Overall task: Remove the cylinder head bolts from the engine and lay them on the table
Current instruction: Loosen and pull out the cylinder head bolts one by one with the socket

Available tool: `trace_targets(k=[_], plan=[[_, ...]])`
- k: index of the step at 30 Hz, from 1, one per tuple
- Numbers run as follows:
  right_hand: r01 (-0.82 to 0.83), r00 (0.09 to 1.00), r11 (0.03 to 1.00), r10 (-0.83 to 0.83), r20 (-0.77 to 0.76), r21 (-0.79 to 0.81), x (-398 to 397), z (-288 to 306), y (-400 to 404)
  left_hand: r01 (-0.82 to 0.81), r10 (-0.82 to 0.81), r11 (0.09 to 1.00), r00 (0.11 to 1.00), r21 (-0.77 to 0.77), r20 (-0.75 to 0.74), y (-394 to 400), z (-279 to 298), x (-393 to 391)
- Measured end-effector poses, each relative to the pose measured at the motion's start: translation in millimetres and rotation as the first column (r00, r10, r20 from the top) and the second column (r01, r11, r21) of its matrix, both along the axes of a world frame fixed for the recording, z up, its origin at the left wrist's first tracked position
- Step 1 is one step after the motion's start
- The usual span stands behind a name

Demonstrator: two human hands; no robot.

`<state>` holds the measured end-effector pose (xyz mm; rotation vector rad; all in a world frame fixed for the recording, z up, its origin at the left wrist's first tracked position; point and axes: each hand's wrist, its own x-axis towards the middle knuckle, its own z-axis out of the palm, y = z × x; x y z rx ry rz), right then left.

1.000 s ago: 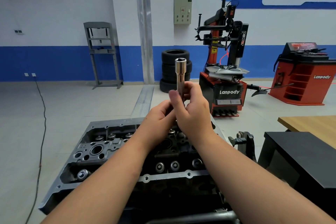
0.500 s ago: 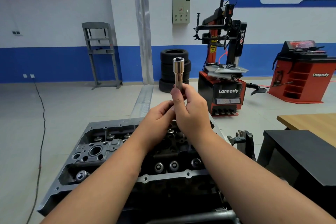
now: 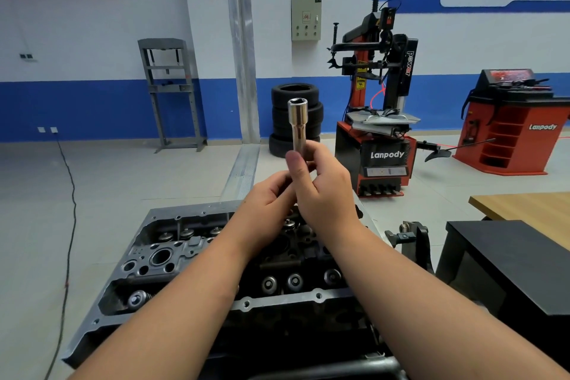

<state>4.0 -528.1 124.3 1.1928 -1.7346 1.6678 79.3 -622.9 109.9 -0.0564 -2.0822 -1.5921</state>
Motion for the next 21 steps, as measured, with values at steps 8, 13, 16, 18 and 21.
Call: trace_targets(k=[8, 13, 16, 18, 21], plan=[[0.006, 1.000, 1.000, -0.006, -0.031, -0.009, 1.3, -2.1, -1.4, -0.054, 0.056, 0.997, 0.998, 0.049, -0.032, -1.6, -1.4, -1.6], [0.000, 1.000, 1.000, 0.000, -0.004, 0.009, 1.5, -1.4, 0.3, 0.010, -0.010, 0.999, 1.000, 0.052, 0.006, -1.4, -1.3, 0.4], [0.004, 1.000, 1.000, -0.004, 0.014, -0.016, 0.7, -1.1, 1.7, -0.005, 0.005, 1.000, 1.000, 0.012, -0.001, -0.4, -0.1, -0.2], [0.026, 1.000, 0.999, -0.025, 0.010, -0.042, -0.2, -0.7, 1.8, -0.025, 0.025, 1.000, 0.999, 0.019, -0.020, -0.1, -0.7, -1.4], [0.002, 1.000, 1.000, -0.002, -0.006, -0.026, 0.8, -0.2, 0.3, -0.068, 0.070, 0.996, 0.997, 0.054, -0.035, -1.3, -1.8, -2.3]])
